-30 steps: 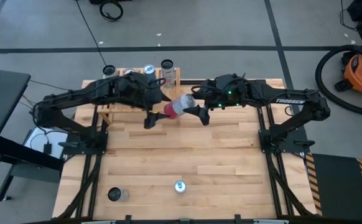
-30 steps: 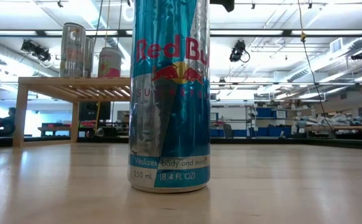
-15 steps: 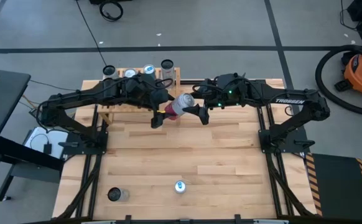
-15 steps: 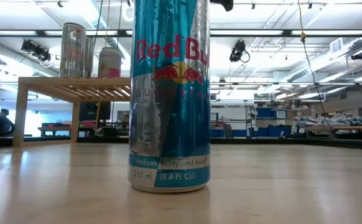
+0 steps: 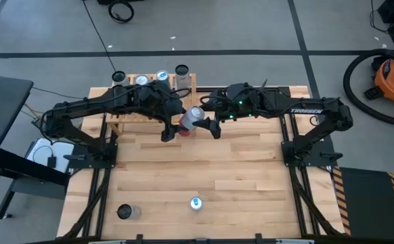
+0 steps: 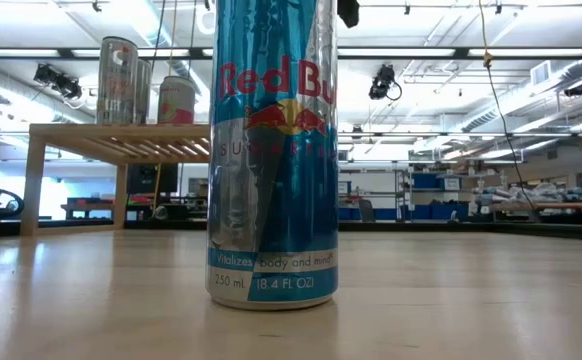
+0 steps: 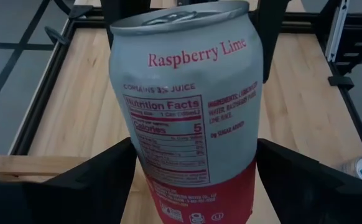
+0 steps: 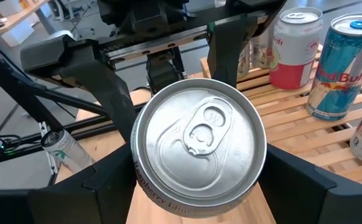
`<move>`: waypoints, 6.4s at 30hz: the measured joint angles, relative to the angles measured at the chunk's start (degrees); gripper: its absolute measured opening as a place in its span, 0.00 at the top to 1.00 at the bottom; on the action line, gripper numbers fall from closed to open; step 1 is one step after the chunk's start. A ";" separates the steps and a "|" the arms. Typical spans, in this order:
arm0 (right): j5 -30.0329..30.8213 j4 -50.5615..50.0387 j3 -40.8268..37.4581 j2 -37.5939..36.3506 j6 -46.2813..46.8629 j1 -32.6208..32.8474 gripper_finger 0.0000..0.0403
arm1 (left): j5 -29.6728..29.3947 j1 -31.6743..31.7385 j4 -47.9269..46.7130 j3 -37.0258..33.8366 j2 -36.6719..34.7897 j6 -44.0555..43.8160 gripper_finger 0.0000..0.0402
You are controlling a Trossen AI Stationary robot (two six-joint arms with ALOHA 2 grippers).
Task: Place canned beverage on shelf
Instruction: Put the pink white soda can on the shelf aligned with the other pink white soda can
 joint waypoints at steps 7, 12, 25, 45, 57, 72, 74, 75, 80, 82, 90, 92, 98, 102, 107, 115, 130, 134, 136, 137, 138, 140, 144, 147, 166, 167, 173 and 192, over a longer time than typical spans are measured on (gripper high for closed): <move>-0.04 -0.59 0.87 0.18 -0.48 0.00 0.27 | -0.21 -0.02 0.61 0.12 -0.13 -0.48 0.21; -0.03 -0.94 0.87 0.23 -0.56 0.18 0.27 | -0.18 -0.04 0.23 0.12 -0.09 -0.54 0.21; 0.97 -1.13 0.87 0.20 -1.91 0.61 0.27 | -1.73 -0.05 0.32 0.12 -0.09 -0.72 0.21; 3.67 -0.28 0.87 0.34 -2.91 0.55 0.27 | -2.57 3.34 -3.42 0.27 -0.11 -8.35 0.21; 4.48 -0.32 0.87 0.34 -3.06 0.59 0.27 | -2.34 3.37 -2.68 0.23 -0.11 -3.35 0.21; 4.41 -0.38 0.93 0.21 -3.10 -0.38 0.27 | -2.58 3.43 3.10 0.09 -0.09 -5.37 0.21; 3.95 -0.32 0.98 0.21 -3.10 -0.72 0.27 | -2.62 3.43 3.29 0.09 -0.09 -6.73 0.21; 3.59 -0.32 0.96 0.21 -3.10 -0.89 0.27 | -2.60 3.43 3.28 0.09 -0.10 -6.99 0.21; 2.86 0.09 0.97 0.21 -3.67 -0.97 0.27 | -2.53 3.41 3.29 0.09 -0.13 -7.30 0.21; 2.81 0.12 0.96 0.21 -3.96 -1.20 0.27 | -2.51 3.41 3.36 0.09 -0.13 -7.52 0.21; 0.78 0.74 0.96 0.30 -4.00 -1.41 0.27 | -0.11 3.41 3.45 0.09 -0.11 -8.42 0.21; 0.25 1.03 0.94 0.32 -4.00 -1.35 0.27 | 1.38 3.41 3.58 0.09 -0.13 -7.99 0.21; -1.18 2.01 0.93 0.32 -4.32 -1.27 0.27 | 3.12 3.43 3.98 0.09 -0.13 -6.81 0.21; -1.64 2.63 0.87 0.32 -4.35 -1.22 0.27 | 3.42 3.36 3.99 0.12 -0.13 -6.74 0.21; -1.37 2.56 0.87 0.32 -4.17 -1.19 0.27 | 3.39 2.98 4.31 0.12 -0.13 -9.74 0.21; -2.36 2.66 0.87 0.32 -4.43 -1.18 0.27 | 3.35 2.95 4.51 0.12 -0.11 -12.27 0.21; -2.42 2.25 0.87 0.32 -5.29 -0.59 0.27 | 3.17 2.59 4.27 0.12 -0.09 -12.13 0.21; -2.81 1.46 0.87 0.32 -5.91 -0.57 0.28 | 3.00 1.95 4.15 0.12 -0.02 -11.58 0.21; -3.07 1.37 0.87 0.32 -5.92 -0.50 0.28 | 3.03 1.69 4.07 0.12 0.00 -11.51 0.21; -3.25 1.41 0.87 0.32 -5.92 -0.42 0.28 | 3.10 1.70 4.07 0.13 0.00 -11.49 0.21; -3.43 1.51 0.87 0.32 -5.90 -0.32 0.28 | 3.18 1.70 4.07 0.12 0.00 -11.47 0.21; -3.44 1.79 0.87 0.32 -5.86 0.06 0.28 | 3.31 1.70 4.05 0.12 -0.02 -11.51 0.21; -2.83 2.37 0.87 0.32 -5.76 0.59 0.28 | 3.64 1.63 4.52 0.13 -0.09 -11.63 0.21; -3.04 2.45 0.87 0.32 -5.53 0.59 0.28 | 4.30 1.57 4.60 0.12 -0.09 -12.28 0.21; -3.46 3.04 0.87 0.32 -5.83 0.63 0.25 | 5.03 1.40 4.90 0.12 -0.09 -9.39 0.35; -3.46 3.08 0.87 0.32 -5.83 0.63 0.23 | 4.97 1.40 4.86 0.12 -0.09 -9.13 0.35; -3.78 3.96 0.87 0.32 -5.31 0.63 0.16 | 4.50 1.36 4.54 0.14 -0.09 -7.53 0.36; -4.66 -6.55 0.98 -2.26 -1.42 1.09 0.35 | 4.57 1.05 2.87 0.23 -0.09 -7.96 0.62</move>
